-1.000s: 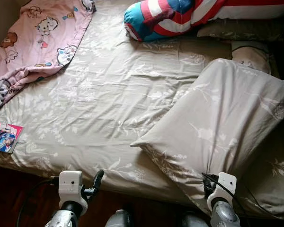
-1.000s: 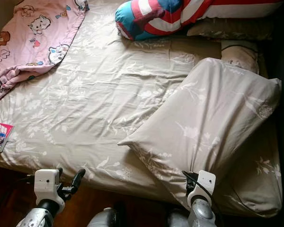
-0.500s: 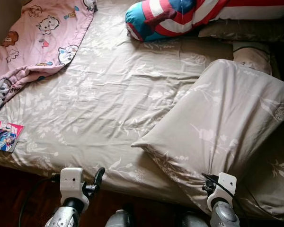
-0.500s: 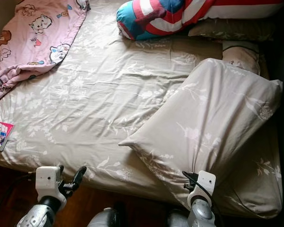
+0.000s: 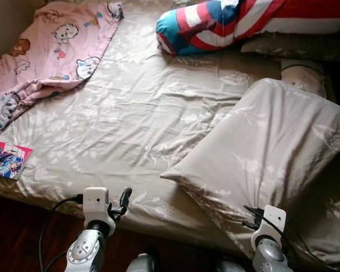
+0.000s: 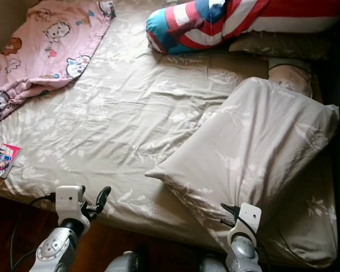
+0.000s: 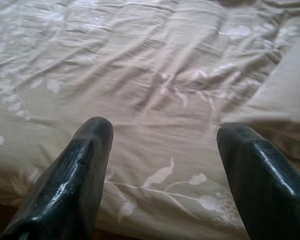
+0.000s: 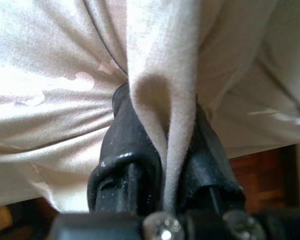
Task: Clean up the room
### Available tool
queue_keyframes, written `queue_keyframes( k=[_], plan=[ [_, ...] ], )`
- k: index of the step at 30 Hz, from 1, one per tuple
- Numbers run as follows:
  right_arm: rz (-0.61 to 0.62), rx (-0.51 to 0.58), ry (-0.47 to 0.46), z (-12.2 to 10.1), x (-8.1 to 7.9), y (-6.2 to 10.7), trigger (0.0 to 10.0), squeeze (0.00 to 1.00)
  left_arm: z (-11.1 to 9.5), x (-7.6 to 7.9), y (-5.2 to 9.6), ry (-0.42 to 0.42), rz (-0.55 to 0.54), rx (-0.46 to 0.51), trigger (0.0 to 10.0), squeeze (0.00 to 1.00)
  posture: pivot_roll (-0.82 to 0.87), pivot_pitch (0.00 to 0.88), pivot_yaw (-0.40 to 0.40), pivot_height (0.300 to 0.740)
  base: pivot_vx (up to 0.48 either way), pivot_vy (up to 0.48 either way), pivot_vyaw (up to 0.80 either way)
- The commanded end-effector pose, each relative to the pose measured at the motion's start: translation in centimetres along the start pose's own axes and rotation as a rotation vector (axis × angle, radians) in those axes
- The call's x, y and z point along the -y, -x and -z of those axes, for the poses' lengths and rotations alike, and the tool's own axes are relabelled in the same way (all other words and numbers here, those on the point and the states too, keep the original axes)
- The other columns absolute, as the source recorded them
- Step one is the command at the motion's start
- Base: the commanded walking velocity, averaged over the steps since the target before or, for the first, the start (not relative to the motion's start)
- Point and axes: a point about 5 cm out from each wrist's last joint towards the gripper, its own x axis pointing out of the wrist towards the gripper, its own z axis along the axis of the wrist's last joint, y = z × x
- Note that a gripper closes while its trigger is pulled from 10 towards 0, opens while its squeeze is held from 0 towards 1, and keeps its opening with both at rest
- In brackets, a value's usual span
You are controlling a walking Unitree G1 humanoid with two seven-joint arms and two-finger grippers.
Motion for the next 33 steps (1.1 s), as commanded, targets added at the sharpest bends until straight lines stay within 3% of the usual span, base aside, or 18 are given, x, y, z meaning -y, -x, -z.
queue_keyframes(
  k=[1,3,5,8,10,14,15,16,22,25,26,27,32,33],
  plan=[
    [0.161,-0.02,0.036,0.3,3.6,-0.3,0.0,0.0,1.1,-1.0,0.4,0.003,-0.045,-0.034,10.0,0.0,-0.01,0.18,0.062,0.74,0.0,0.0,0.0],
    [0.297,0.023,0.047,-1.1,6.7,-0.6,0.0,0.0,1.2,-1.3,0.0,0.004,-0.054,-0.026,10.0,0.0,-0.03,0.162,0.055,0.74,0.0,0.0,0.0],
    [0.314,0.031,0.052,-1.3,7.1,-0.6,0.0,0.0,1.2,-1.3,0.0,0.005,-0.056,-0.026,10.0,0.0,-0.03,0.162,0.055,0.74,0.0,0.0,0.0],
    [0.401,0.073,0.06,-2.5,9.4,-0.6,0.0,0.0,1.3,-1.4,-0.2,0.007,-0.061,-0.024,10.0,0.0,-0.04,0.148,0.053,0.74,0.0,0.0,0.0],
    [0.501,0.133,0.061,-4.4,12.1,-0.5,0.0,0.0,1.4,-1.4,-0.3,0.008,-0.062,-0.023,10.0,0.0,-0.06,0.138,0.049,0.74,0.0,0.0,0.0],
    [0.595,0.162,0.072,-5.7,14.6,-0.1,0.0,0.0,1.5,-1.4,-0.5,0.009,-0.063,-0.023,10.0,0.0,-0.07,0.133,0.049,0.74,0.0,0.0,0.0],
    [0.595,0.162,0.072,-5.7,14.6,-0.1,0.0,0.0,1.5,-1.4,-0.5,0.009,-0.063,-0.023,10.0,0.0,-0.07,0.133,0.049,0.74,0.0,0.0,0.0],
    [0.684,0.193,0.078,-6.7,16.6,0.4,0.0,0.0,1.7,-1.4,-0.5,0.01,-0.062,-0.021,10.0,0.0,-0.07,0.131,0.05,0.74,0.0,0.0,0.0],
    [0.754,0.188,0.076,-7.2,18.5,0.9,0.0,0.0,2.0,-1.2,-0.6,0.009,-0.056,-0.022,10.0,0.0,-0.08,0.126,0.051,0.74,0.0,0.0,0.0],
    [0.752,0.17,0.072,-6.9,18.6,0.9,0.0,0.0,2.1,-1.1,-0.5,0.008,-0.054,-0.023,10.0,0.0,-0.08,0.123,0.051,0.74,0.0,0.0,0.0],
    [0.747,0.154,0.068,-6.5,18.5,0.9,9.1,0.0,2.2,-1.1,-0.5,0.008,-0.052,-0.023,10.0,0.0,-0.08,0.121,0.052,0.74,0.0,0.0,0.0],
    [0.742,0.142,0.06,-6.2,18.4,0.8,10.0,0.0,2.2,-1.0,-0.5,0.007,-0.051,-0.024,10.0,0.0,-0.07,0.118,0.054,0.74,0.0,0.0,0.0],
    [0.758,0.165,0.085,-6.4,18.5,0.9,10.0,0.05,2.3,-1.0,-0.5,0.006,-0.048,-0.028,10.0,0.0,-0.06,0.113,0.054,0.74,0.0,0.0,0.0],
    [0.756,0.204,0.095,-7.2,18.5,0.9,10.0,0.91,2.4,-1.1,-0.5,0.007,-0.049,-0.029,10.0,0.0,-0.07,0.109,0.053,0.74,0.0,0.0,0.0]
  ],
)
